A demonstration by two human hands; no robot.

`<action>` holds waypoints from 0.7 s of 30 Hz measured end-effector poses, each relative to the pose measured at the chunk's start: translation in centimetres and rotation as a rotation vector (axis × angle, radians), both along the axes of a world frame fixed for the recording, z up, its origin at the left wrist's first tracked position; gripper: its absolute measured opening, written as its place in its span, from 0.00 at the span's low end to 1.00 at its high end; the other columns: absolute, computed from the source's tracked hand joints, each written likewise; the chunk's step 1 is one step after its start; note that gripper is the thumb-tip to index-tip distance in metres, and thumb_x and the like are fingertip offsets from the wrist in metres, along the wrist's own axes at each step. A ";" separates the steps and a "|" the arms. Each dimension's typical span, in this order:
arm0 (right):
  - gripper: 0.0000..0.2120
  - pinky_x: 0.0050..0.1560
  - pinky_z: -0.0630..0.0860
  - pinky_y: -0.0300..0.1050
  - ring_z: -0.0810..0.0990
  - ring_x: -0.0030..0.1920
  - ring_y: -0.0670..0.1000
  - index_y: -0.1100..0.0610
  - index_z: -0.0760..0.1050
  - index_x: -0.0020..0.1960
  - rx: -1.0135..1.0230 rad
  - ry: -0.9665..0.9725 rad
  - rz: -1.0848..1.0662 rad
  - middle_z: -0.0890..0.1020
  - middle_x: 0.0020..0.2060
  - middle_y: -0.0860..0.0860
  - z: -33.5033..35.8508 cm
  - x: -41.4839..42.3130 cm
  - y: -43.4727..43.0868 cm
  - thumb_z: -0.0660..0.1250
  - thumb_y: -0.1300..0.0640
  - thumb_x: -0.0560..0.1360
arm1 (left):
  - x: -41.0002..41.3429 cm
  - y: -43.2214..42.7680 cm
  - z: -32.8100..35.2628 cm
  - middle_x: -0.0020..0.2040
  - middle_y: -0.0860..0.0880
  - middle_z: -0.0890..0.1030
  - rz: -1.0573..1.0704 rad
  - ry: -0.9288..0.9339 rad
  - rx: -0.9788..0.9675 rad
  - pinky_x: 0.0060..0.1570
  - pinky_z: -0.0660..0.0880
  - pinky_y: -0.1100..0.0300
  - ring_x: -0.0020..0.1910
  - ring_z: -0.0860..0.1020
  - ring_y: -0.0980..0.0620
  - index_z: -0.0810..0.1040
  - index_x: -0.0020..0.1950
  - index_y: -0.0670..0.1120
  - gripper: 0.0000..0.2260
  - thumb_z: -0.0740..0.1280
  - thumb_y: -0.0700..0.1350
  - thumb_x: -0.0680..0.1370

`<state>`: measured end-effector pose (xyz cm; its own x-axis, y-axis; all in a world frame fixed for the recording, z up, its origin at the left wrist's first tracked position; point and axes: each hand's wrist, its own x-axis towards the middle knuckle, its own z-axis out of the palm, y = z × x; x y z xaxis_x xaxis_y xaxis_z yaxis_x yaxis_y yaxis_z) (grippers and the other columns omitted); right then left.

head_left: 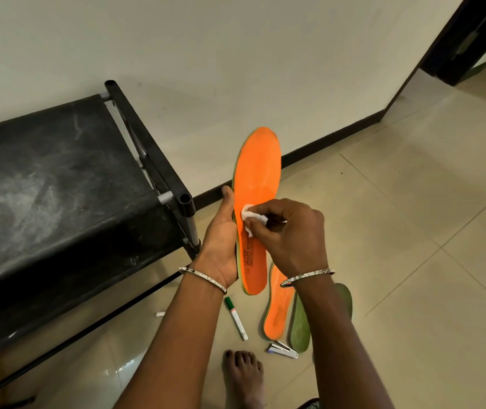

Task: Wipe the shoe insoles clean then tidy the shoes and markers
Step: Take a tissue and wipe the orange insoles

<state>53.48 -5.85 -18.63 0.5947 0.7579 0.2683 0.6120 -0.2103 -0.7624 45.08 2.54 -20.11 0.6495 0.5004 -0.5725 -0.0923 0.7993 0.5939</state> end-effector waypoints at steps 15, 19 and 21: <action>0.03 0.45 0.81 0.46 0.83 0.38 0.43 0.50 0.85 0.46 0.039 0.002 -0.283 0.86 0.39 0.45 0.0 1.9 -0.8 0.75 0.54 0.72 | 0.0 -1.1 0.9 0.57 0.42 0.85 -0.262 -0.074 0.001 0.53 0.80 0.48 0.51 0.85 0.43 0.86 0.56 0.52 0.25 0.53 0.62 0.83; 0.04 0.43 0.82 0.49 0.83 0.39 0.44 0.50 0.86 0.46 0.012 0.004 -0.187 0.86 0.41 0.45 -0.1 1.6 -0.9 0.75 0.54 0.71 | 0.1 -1.0 0.9 0.55 0.43 0.85 -0.242 -0.055 0.022 0.47 0.82 0.50 0.49 0.85 0.45 0.83 0.58 0.50 0.23 0.53 0.61 0.83; 0.05 0.36 0.82 0.51 0.83 0.36 0.45 0.51 0.86 0.45 0.011 0.054 -0.068 0.85 0.39 0.45 0.2 0.9 -0.7 0.73 0.52 0.71 | 0.1 -0.8 0.8 0.52 0.45 0.85 -0.230 -0.032 0.050 0.40 0.82 0.54 0.45 0.85 0.48 0.82 0.59 0.49 0.23 0.54 0.61 0.83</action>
